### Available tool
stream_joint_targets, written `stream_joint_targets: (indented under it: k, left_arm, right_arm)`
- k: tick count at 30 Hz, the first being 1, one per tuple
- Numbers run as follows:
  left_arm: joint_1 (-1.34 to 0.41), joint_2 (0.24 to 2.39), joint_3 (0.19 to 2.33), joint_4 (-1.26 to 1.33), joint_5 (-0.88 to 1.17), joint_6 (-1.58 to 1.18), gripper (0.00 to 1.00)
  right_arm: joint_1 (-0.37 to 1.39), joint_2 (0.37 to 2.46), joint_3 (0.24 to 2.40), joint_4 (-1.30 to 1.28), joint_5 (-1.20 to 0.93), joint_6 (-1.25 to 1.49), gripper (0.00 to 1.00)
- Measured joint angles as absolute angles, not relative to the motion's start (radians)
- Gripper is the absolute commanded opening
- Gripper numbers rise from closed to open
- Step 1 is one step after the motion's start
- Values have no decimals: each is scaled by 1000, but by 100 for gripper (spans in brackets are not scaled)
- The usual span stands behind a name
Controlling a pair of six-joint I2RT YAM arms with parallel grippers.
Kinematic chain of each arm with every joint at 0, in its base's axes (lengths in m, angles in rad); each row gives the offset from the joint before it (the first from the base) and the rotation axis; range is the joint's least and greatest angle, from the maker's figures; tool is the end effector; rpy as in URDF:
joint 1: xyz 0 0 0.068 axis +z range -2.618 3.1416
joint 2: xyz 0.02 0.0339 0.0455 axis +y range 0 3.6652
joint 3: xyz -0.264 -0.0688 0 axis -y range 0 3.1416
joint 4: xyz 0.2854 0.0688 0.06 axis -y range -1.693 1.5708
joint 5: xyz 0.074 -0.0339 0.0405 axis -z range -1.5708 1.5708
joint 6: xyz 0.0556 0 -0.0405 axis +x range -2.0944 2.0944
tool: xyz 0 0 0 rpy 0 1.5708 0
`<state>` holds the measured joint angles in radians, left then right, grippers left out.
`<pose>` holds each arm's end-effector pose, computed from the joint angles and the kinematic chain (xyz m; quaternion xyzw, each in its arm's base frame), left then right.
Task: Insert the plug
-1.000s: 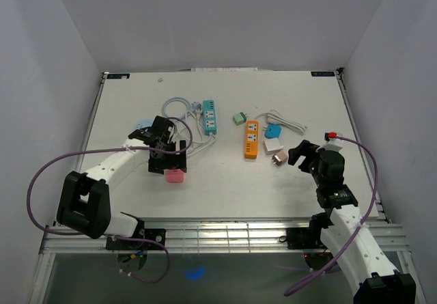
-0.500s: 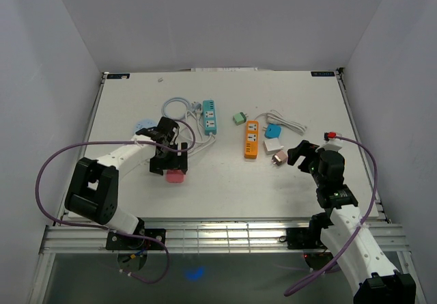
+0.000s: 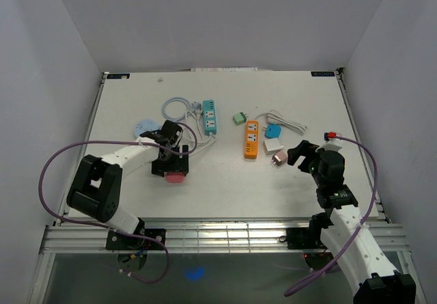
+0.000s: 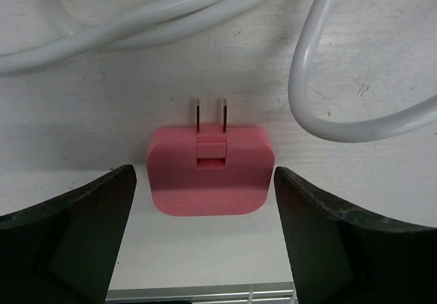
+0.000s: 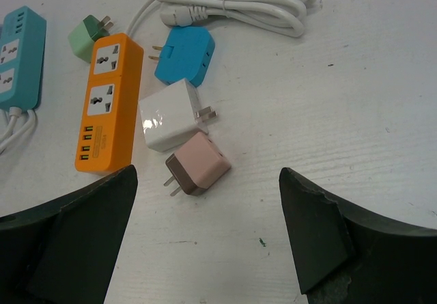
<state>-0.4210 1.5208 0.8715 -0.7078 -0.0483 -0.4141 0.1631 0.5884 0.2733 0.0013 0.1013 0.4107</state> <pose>0.2730 -0.1193 0.1258 0.0009 0.9940 -0.0213 0.1072 0.2114 0.0291 0.1887 0.1293 0.7980 0.1269 0.5748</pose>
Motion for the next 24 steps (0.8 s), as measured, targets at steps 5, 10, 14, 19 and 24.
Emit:
stream_joint_targets:
  k: [5,10,14,19,24]
  left_arm:
    - [-424,1539,871,-698,-67,-426,83]
    - [-437,1554,872,-695,-81,-431,75]
    - [-448,1555,874,-695,-88,-435,59]
    - [-449,1551,875,-696,-71,-440,52]
    - [-449,1501,884,-708,13,-456,51]
  right_arm:
    - [163,580,273,2,101,411,89]
    - [163,577,273,2,101,411,89]
    - [163,577,273,2,101,411,89]
    - [163,577,273,2,91,410,89]
    - [163,589,273,10,12,414,95]
